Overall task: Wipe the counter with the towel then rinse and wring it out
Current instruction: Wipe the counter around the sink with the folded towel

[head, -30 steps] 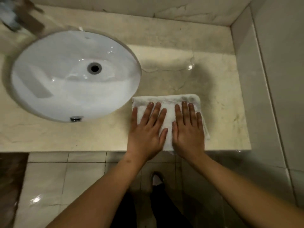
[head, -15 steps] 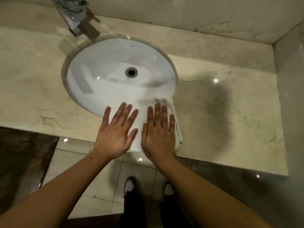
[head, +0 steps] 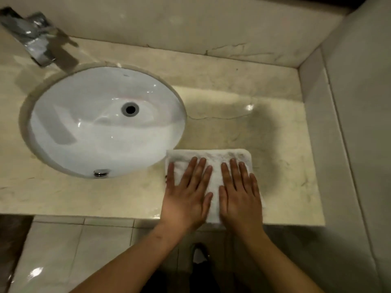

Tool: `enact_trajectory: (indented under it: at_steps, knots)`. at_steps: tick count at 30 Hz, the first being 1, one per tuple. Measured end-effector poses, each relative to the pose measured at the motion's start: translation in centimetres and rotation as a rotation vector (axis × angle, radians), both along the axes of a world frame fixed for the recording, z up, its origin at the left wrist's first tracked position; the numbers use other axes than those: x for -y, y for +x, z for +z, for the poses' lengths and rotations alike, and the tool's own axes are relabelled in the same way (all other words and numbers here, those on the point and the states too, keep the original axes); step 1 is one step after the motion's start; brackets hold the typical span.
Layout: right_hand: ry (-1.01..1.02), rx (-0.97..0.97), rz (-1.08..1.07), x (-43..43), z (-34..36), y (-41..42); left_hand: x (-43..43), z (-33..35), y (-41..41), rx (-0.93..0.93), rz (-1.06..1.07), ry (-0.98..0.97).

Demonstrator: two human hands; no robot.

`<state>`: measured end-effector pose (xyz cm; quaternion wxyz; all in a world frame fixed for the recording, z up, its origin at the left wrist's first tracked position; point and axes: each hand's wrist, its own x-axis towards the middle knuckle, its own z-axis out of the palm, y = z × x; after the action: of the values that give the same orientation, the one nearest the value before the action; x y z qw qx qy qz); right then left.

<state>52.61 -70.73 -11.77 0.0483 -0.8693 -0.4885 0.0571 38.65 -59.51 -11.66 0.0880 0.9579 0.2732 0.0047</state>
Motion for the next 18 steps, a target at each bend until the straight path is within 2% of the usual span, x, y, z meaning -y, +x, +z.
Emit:
enact_trajectory:
  at_steps: [4,8,18]
  knots:
    - [-0.037,0.014,-0.037,1.5,0.5,5.2,0.8,0.0,6.1,-0.025,-0.041,-0.045]
    - [-0.029,-0.001,-0.034,-0.4,0.5,8.0,-1.3,0.1,8.4,-0.049,-0.06,-0.026]
    - [0.02,0.014,-0.054,-10.4,-0.1,14.5,-11.3,0.4,15.2,-0.084,-0.05,0.016]
